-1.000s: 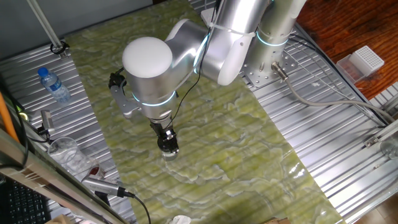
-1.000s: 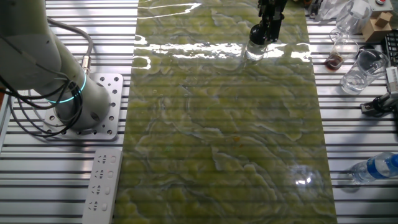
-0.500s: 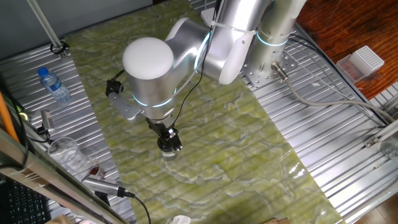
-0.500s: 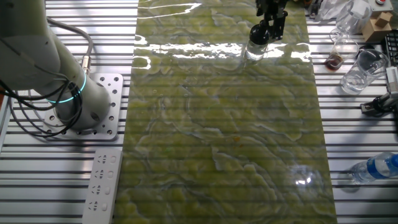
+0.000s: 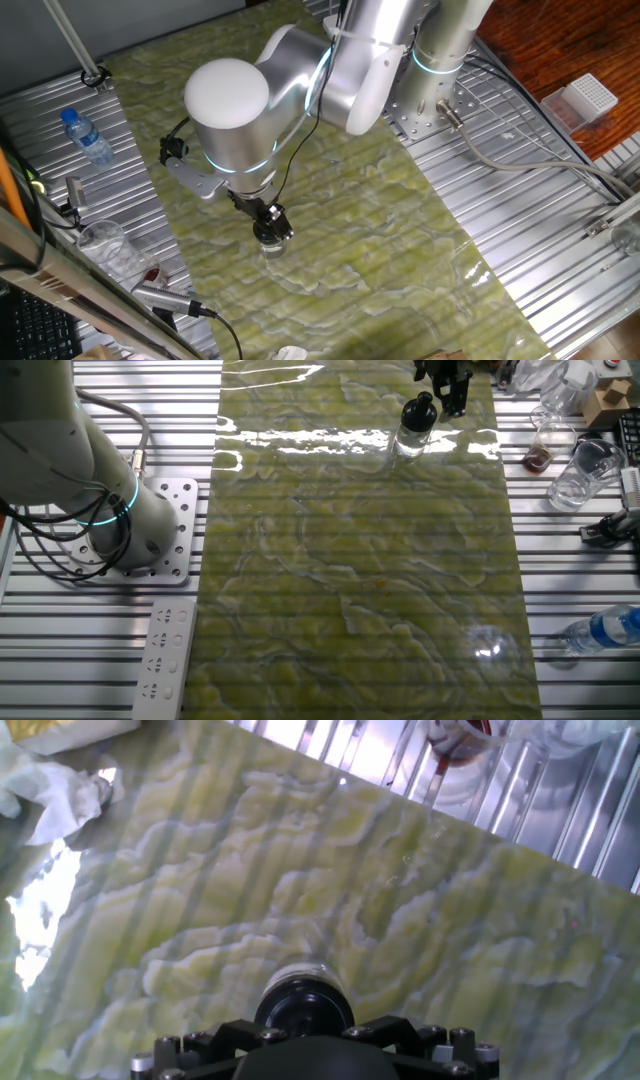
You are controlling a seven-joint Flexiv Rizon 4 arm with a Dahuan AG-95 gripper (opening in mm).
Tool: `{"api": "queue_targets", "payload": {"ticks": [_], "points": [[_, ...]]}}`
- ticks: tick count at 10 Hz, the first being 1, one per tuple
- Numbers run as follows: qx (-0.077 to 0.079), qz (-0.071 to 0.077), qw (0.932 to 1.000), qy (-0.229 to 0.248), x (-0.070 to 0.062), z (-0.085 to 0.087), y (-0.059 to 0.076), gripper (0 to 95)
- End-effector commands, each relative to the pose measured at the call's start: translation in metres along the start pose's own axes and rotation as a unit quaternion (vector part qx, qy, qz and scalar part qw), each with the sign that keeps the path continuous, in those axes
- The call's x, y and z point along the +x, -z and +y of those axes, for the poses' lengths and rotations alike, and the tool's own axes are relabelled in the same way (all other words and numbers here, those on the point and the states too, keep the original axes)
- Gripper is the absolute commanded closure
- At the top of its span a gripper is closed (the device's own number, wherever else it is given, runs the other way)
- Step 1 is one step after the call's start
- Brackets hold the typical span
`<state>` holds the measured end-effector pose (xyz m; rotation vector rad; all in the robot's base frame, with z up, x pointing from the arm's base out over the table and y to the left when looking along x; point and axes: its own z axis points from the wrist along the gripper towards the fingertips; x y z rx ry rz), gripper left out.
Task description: Screw the lid onto the jar
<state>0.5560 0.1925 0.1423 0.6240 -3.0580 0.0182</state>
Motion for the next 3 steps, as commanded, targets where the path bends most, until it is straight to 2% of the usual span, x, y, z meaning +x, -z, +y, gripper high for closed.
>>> {"api": "queue_targets", "payload": {"ticks": [1, 3], "points": [[-0.003, -0.002, 1.0, 0.0, 0.0, 0.0, 0.0002, 0.0], [-0.007, -0.004, 1.0, 0.003, 0.0, 0.0, 0.0003, 0.0]]}}
